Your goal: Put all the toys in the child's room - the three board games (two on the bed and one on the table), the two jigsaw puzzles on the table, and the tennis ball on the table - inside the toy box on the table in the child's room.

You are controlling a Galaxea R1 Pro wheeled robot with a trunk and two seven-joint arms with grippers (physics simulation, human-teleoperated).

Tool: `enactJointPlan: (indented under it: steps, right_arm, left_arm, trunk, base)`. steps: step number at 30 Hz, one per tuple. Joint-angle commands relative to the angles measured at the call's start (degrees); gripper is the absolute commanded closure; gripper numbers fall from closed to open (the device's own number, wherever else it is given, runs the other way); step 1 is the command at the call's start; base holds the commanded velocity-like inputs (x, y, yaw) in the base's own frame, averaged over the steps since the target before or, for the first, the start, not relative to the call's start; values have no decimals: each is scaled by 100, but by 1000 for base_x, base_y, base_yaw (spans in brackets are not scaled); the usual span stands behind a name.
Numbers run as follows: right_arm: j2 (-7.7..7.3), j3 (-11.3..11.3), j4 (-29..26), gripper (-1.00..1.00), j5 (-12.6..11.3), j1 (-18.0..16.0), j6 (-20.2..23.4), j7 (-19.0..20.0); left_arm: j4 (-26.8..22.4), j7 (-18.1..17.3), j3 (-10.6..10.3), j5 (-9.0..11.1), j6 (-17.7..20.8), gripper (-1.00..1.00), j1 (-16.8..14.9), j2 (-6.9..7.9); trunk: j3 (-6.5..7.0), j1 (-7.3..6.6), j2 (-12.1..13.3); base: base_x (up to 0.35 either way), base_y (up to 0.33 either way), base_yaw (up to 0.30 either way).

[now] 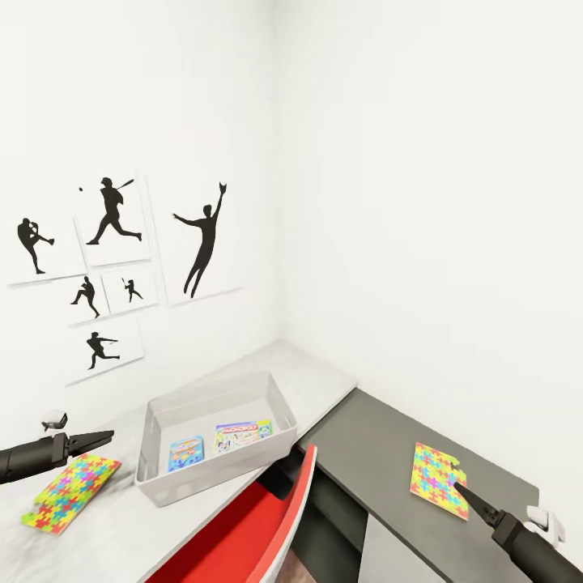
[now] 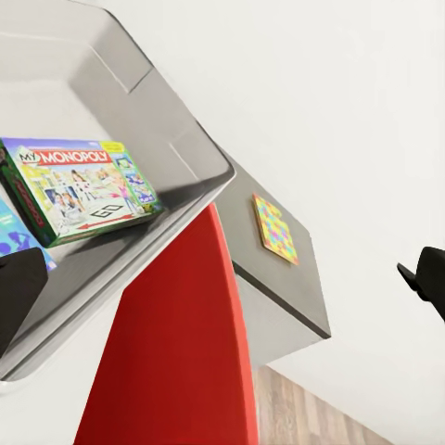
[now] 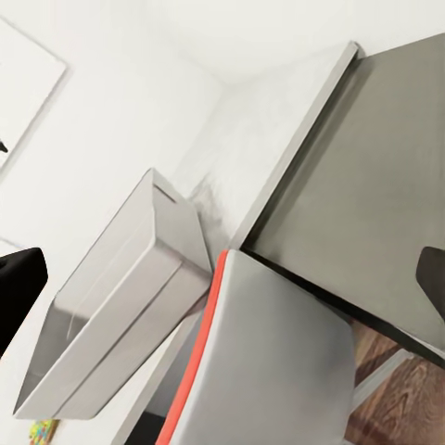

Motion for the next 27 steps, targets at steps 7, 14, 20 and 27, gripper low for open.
enactJointPlan:
  steps: [7,14,20,27]
  right_arm:
    - [1,25,-2,-100,-31,1,42,5]
    - [2,28,-2,-100,-31,1,47,4]
    - [-3,30,0,-100,-32,1,49,0]
    - [-6,29,1,-100,-32,1,56,-1]
  left_arm:
    - [1,-22,9,-10,61,-100,-1,0]
    - [1,-22,15,-13,59,-100,-1,0]
    - [1,-22,18,-14,54,-100,-1,0]
    - [1,-22,18,-10,52,-100,-1,0]
  trunk:
    - [12,2,-3]
    - [52,2,-3]
    - [91,2,-3]
    - [138,2,-3]
  base:
    - [0,0,-53]
    - [0,-4,-175]
    - [0,-127,-207]
    - [0,-252,-214]
